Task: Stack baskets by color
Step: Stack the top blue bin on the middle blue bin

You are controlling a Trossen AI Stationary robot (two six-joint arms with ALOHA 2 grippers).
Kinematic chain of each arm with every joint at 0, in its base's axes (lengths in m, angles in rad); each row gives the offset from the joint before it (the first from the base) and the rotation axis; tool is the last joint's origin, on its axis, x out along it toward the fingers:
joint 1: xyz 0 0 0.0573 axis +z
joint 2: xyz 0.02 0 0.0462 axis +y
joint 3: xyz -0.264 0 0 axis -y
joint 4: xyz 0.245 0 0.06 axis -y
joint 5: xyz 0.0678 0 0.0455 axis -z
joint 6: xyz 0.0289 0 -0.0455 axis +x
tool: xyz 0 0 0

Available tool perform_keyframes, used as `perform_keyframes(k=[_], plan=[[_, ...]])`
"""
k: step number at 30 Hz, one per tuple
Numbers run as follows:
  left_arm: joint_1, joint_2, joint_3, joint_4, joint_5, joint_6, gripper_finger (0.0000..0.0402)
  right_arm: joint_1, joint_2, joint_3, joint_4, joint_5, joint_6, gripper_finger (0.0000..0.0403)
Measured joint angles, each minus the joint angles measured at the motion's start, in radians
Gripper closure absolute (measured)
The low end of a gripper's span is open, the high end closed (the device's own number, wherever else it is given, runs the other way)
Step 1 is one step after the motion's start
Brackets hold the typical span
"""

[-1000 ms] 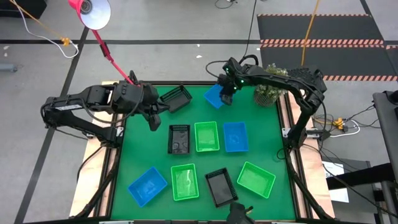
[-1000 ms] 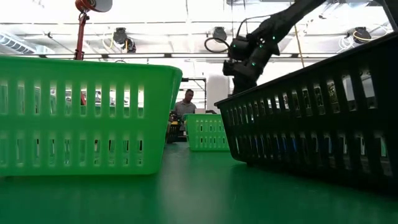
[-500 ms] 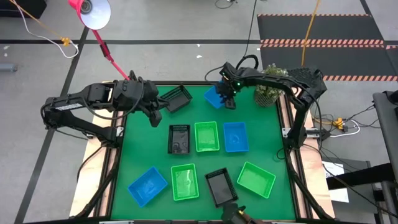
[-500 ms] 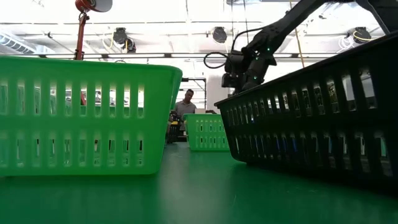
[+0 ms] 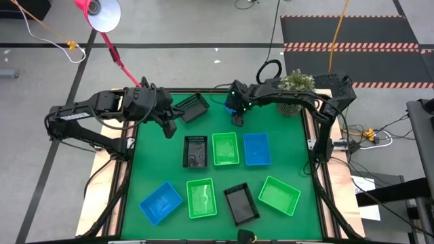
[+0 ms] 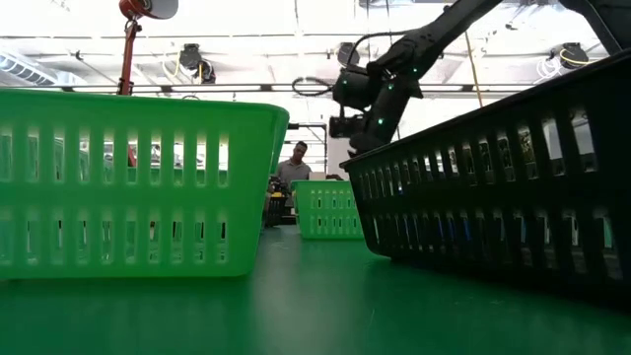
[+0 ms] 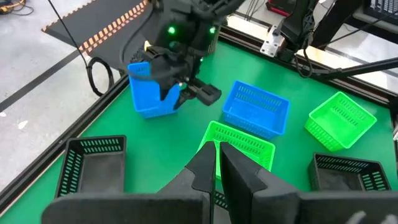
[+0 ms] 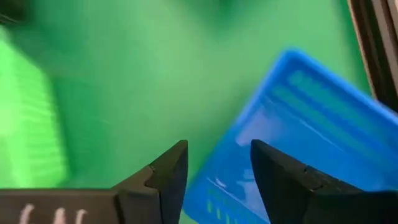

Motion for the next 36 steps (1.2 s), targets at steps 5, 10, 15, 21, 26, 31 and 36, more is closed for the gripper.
perform_keyframes(k=[5,10,15,21,26,31,36], plan=[[-0.002,0.000,0.000,0.000,0.001,-0.022,0.0376,0.023,0.034,0.000,0.007,0.116,0.072,0.0226],[-0.002,0.000,0.000,0.001,0.001,-0.022,0.0376,0.026,0.044,-0.001,0.005,0.127,0.091,0.0280],[-0.002,0.000,0.000,0.000,0.001,-0.014,0.0376,0.027,0.027,0.000,-0.022,0.131,0.091,0.0384],[0.019,0.000,0.000,0.001,0.001,-0.026,0.0376,0.062,-0.084,-0.001,-0.075,0.165,0.060,0.0393],[0.032,0.000,0.000,0.017,0.007,0.055,0.0375,0.147,-0.226,0.000,-0.106,0.192,0.027,0.0397],[0.057,0.000,0.000,0.021,-0.009,0.046,0.0343,0.292,-0.331,0.000,-0.099,0.291,-0.105,0.0399],[0.071,0.000,0.000,0.036,-0.010,0.124,0.0273,0.430,-0.349,0.001,-0.088,0.440,-0.156,0.0399]])
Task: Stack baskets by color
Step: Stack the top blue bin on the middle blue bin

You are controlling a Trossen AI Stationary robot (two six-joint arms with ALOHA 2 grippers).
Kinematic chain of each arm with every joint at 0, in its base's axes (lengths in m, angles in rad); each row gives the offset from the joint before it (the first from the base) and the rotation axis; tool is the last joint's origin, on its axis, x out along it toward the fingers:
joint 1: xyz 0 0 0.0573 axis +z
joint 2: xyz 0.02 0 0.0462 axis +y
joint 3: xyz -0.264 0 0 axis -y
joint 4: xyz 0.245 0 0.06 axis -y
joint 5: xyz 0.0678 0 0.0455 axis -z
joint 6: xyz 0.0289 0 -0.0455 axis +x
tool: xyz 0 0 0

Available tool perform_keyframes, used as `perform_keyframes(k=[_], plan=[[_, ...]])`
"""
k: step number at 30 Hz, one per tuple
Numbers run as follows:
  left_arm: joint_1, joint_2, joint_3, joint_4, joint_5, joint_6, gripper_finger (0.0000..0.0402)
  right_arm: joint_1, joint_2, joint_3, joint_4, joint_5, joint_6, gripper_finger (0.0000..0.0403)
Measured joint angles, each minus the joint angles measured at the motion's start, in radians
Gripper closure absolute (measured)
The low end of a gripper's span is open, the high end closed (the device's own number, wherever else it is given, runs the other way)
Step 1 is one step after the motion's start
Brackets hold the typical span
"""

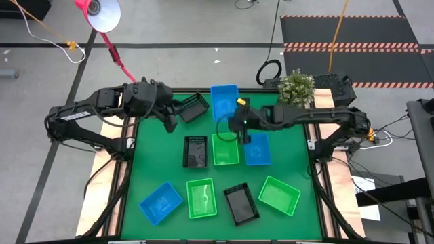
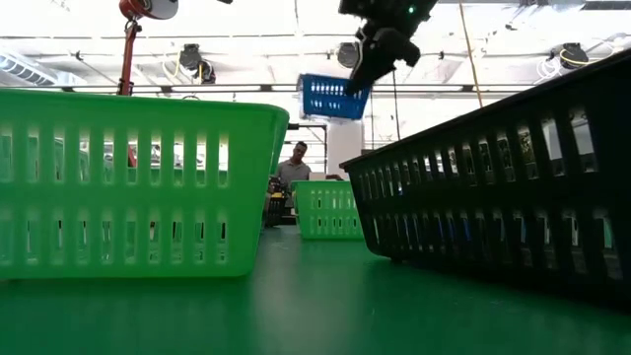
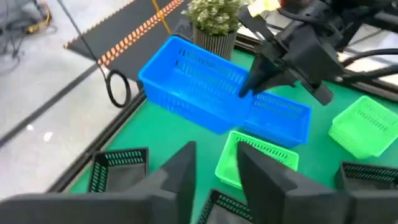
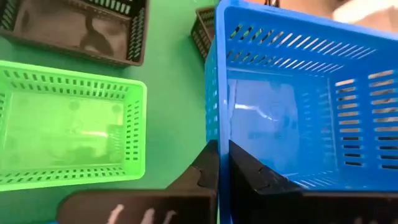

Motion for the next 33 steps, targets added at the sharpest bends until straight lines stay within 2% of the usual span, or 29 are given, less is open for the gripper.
perform_keyframes(k=[3,6,8,11,16,22,26,33], plan=[[0.003,0.019,0.000,0.057,-0.017,0.051,0.0227,0.067,0.004,0.000,0.014,0.070,-0.049,0.0399],[0.020,0.058,0.000,0.090,-0.015,0.042,0.0189,0.120,0.024,0.000,0.040,0.201,-0.067,0.0399],[0.023,0.092,0.000,0.104,-0.015,-0.010,0.0173,0.141,0.030,-0.002,0.053,0.297,-0.073,0.0399],[0.022,0.152,0.000,0.117,-0.017,-0.023,0.0167,0.162,0.027,-0.001,0.071,0.386,-0.085,0.0399],[0.014,0.237,-0.001,0.242,-0.032,-0.038,0.0193,0.171,0.029,-0.001,0.077,0.498,-0.112,0.0399],[0.020,0.298,-0.001,0.398,-0.044,-0.115,0.0236,0.167,0.028,-0.001,0.076,0.568,-0.133,0.0399],[0.038,0.330,-0.001,0.404,-0.087,-0.160,0.0260,0.167,0.028,-0.001,0.075,0.583,-0.155,0.0399],[0.068,0.346,0.000,0.404,-0.094,-0.222,0.0287,0.157,0.029,0.000,0.087,0.605,-0.154,0.0399]])
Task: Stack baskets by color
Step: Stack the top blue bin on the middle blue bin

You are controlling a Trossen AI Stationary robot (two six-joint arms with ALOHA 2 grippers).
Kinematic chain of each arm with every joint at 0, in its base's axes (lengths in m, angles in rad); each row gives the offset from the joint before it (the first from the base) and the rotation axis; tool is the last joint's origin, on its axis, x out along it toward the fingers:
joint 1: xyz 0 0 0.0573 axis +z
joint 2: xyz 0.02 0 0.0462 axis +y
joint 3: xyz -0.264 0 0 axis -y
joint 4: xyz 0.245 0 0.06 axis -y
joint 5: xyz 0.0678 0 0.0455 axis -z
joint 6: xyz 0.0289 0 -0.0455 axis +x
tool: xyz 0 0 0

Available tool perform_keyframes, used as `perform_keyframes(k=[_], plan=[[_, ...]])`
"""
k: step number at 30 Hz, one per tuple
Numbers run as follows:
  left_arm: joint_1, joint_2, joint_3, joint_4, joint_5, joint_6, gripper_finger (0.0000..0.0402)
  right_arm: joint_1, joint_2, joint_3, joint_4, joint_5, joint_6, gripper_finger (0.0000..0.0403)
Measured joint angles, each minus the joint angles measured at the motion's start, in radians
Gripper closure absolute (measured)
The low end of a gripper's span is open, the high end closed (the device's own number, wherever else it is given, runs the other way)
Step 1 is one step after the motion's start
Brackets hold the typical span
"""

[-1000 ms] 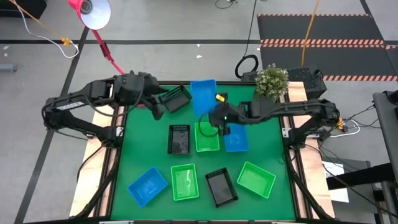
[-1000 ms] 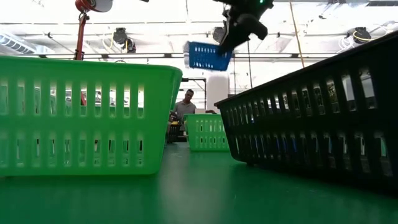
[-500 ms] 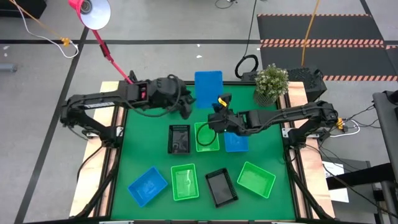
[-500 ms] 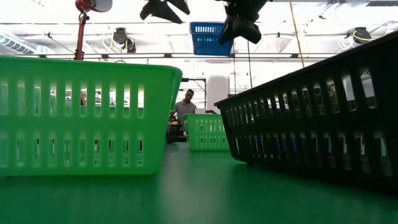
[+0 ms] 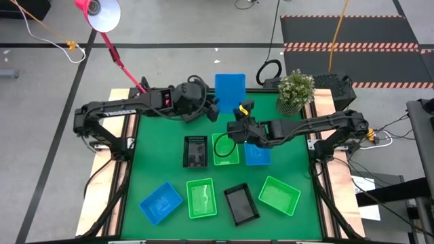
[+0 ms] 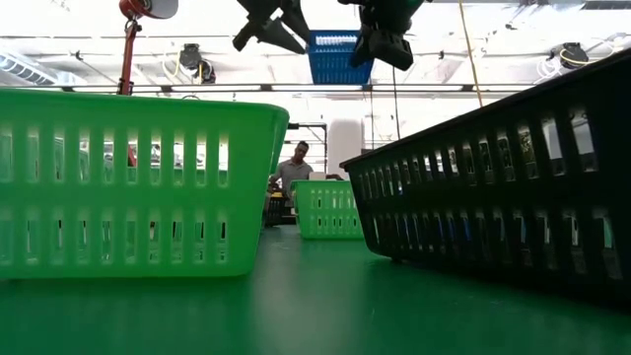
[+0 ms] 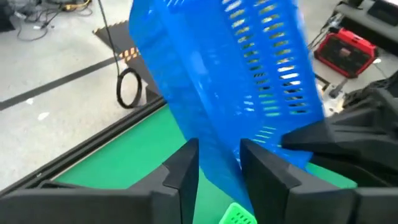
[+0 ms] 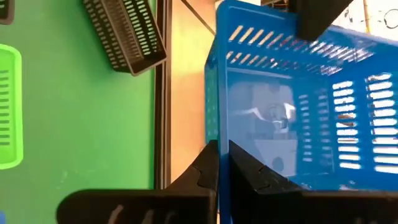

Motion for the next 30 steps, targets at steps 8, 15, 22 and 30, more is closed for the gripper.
perform_keyframes(k=[8,15,22,30], plan=[[0.039,0.003,0.000,0.017,0.036,0.003,0.0318,-0.026,0.000,0.000,0.039,-0.005,-0.008,0.0399],[0.074,0.051,0.003,0.069,0.113,0.039,0.0390,-0.043,0.002,-0.003,0.077,-0.062,-0.053,0.0398],[0.094,0.055,0.001,0.075,0.131,0.079,0.0394,-0.041,-0.002,0.001,0.102,-0.215,0.092,0.0344],[0.109,0.055,0.000,0.024,0.128,0.146,0.0396,-0.024,-0.005,0.001,0.128,-0.218,0.262,0.0234]])
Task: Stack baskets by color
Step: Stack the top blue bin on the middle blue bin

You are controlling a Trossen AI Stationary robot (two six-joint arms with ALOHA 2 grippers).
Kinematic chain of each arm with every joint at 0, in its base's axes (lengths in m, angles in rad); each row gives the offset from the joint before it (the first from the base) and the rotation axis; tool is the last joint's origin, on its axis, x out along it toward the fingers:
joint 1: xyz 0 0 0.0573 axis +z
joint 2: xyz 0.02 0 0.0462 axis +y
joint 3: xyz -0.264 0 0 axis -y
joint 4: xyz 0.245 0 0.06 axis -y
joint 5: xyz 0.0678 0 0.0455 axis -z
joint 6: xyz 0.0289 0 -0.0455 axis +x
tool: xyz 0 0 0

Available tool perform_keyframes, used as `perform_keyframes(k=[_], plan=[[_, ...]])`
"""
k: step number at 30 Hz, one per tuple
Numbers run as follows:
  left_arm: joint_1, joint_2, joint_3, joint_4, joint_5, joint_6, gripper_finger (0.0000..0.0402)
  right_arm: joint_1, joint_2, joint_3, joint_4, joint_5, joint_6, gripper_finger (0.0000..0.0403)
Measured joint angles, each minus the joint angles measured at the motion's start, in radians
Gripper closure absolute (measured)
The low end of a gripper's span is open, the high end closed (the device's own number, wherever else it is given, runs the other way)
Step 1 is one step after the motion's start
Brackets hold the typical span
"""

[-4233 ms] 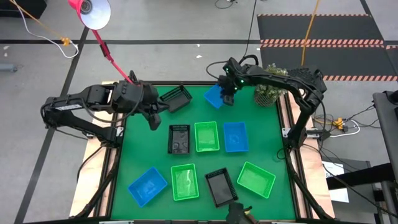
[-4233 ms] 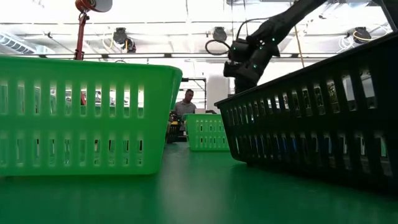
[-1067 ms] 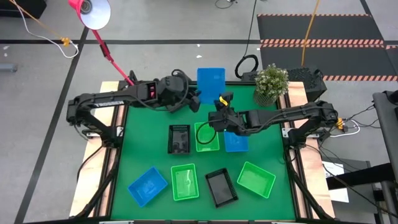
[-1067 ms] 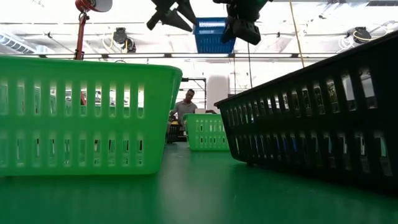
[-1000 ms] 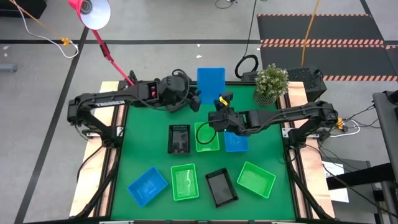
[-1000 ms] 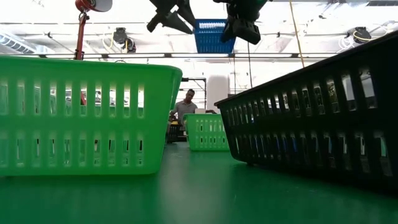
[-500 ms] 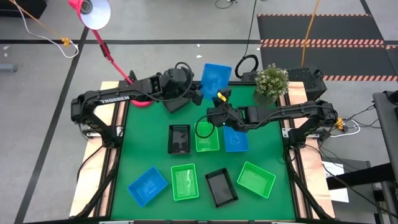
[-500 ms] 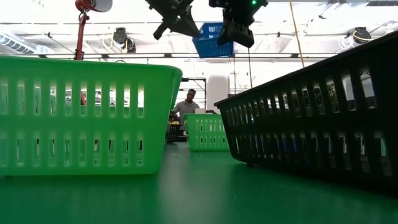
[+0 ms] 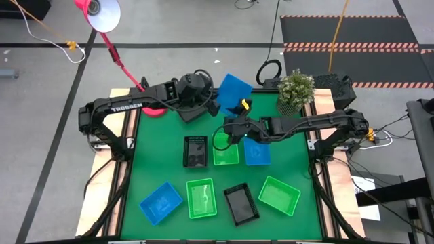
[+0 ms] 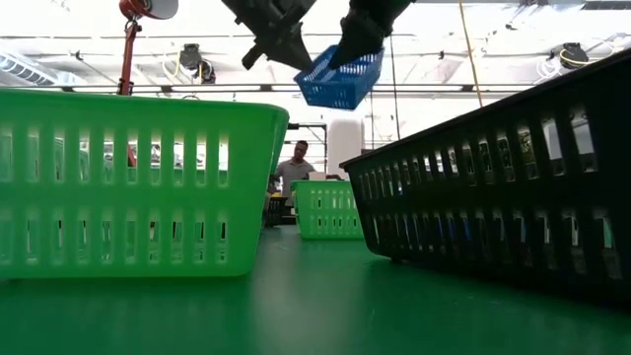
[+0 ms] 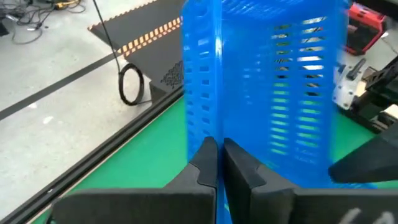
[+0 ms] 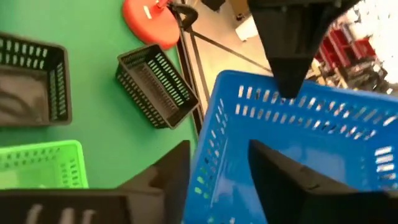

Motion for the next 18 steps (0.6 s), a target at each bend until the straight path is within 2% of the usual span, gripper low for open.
perform_keyframes(k=[5,10,13,18], plan=[[-0.001,-0.001,0.000,-0.038,-0.003,0.043,0.0396,0.010,-0.006,0.000,0.049,-0.068,0.170,0.0187],[-0.009,-0.001,0.000,-0.147,-0.022,0.066,0.0396,0.014,-0.025,0.000,0.129,-0.129,0.342,0.0165],[-0.027,-0.001,0.000,-0.219,-0.055,0.065,0.0396,0.017,-0.058,0.000,0.077,-0.114,0.361,0.0164],[-0.082,-0.030,0.000,-0.273,-0.077,0.051,0.0396,0.015,-0.138,-0.001,0.034,-0.004,0.331,0.0179]])
